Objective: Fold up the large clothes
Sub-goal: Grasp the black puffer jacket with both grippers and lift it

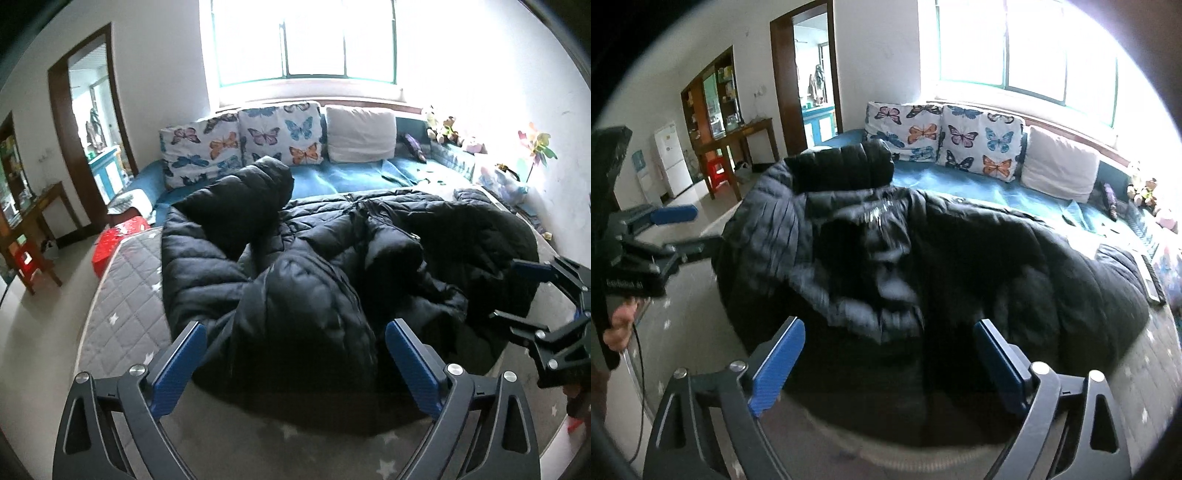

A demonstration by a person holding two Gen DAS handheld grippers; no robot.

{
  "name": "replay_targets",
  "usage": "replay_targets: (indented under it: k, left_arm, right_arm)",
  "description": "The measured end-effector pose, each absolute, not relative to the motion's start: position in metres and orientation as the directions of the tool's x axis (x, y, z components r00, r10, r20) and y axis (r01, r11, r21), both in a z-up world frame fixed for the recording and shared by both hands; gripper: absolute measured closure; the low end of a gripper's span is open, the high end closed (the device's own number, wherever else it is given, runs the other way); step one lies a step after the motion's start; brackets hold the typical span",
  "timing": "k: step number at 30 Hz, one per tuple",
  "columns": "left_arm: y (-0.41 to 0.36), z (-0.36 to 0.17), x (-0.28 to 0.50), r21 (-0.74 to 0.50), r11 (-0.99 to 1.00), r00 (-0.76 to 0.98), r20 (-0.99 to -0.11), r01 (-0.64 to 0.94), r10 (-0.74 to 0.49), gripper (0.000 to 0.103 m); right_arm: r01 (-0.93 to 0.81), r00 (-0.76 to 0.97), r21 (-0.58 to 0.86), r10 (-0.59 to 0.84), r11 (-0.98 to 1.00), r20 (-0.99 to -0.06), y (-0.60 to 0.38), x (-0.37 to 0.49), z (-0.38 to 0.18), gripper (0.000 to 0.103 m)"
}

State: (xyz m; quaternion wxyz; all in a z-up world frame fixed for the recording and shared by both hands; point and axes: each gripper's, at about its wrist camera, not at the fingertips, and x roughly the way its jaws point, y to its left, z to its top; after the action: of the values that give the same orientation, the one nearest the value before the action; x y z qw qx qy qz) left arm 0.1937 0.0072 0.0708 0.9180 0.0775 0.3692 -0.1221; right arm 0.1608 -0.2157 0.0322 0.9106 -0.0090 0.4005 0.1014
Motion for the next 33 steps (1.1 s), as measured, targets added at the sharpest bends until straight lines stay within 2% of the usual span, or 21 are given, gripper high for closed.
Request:
replay_targets:
  k: [2,6,9,11,12,13,16,19,22,29,33]
  left_arm:
    - [0.006,0.066,0.209,0.034,0.954,0.671,-0.718,0.299,-0.184,0.003]
    - [0.007,0.040,0.241,-0.030,0.944,0.589,-0.775,0.328,-0.229,0.017]
    - [0.009,0.025,0.249,-0.039,0.940,0.571,-0.785,0.340,-0.239,0.028]
    - [0.009,0.018,0.251,-0.030,0.934,0.569,-0.786,0.355,-0.242,0.037]
    - [0.009,0.017,0.251,-0.027,0.931,0.569,-0.785,0.363,-0.245,0.044]
    - [0.008,0.015,0.249,-0.021,0.927,0.570,-0.784,0.374,-0.248,0.050]
    - [0.009,0.016,0.241,0.000,0.920,0.577,-0.778,0.392,-0.247,0.060]
    - [0.013,0.024,0.222,-0.010,0.913,0.582,-0.767,0.409,-0.270,0.064]
    - [0.019,0.033,0.200,-0.026,0.902,0.580,-0.757,0.431,-0.300,0.064]
    - [0.038,0.040,0.139,-0.038,0.874,0.547,-0.767,0.484,-0.336,0.064]
    - [0.052,0.031,0.102,-0.024,0.859,0.529,-0.779,0.511,-0.337,0.064]
  right_arm:
    - [-0.198,0.645,0.067,0.181,0.978,-0.743,-0.213,0.176,0.028,0.008]
    - [-0.215,0.599,0.056,0.177,0.975,-0.781,-0.206,0.198,0.010,0.015]
    - [-0.212,0.555,0.065,0.175,0.975,-0.813,-0.207,0.209,-0.007,0.027]
    - [-0.191,0.529,0.080,0.172,0.978,-0.831,-0.213,0.215,-0.018,0.030]
    - [-0.180,0.522,0.094,0.176,0.979,-0.835,-0.216,0.217,-0.021,0.035]
    - [-0.171,0.518,0.108,0.183,0.979,-0.836,-0.218,0.217,-0.022,0.046]
    - [-0.156,0.506,0.154,0.213,0.976,-0.836,-0.224,0.209,-0.020,0.069]
    - [-0.162,0.551,0.121,0.191,0.979,-0.812,-0.225,0.188,-0.002,0.080]
    - [-0.173,0.589,0.121,0.201,0.977,-0.782,-0.229,0.167,0.022,0.087]
    - [-0.253,0.658,0.096,0.243,0.963,-0.713,-0.227,0.093,0.077,0.092]
    - [-0.299,0.642,0.072,0.257,0.951,-0.722,-0.224,0.054,0.086,0.093]
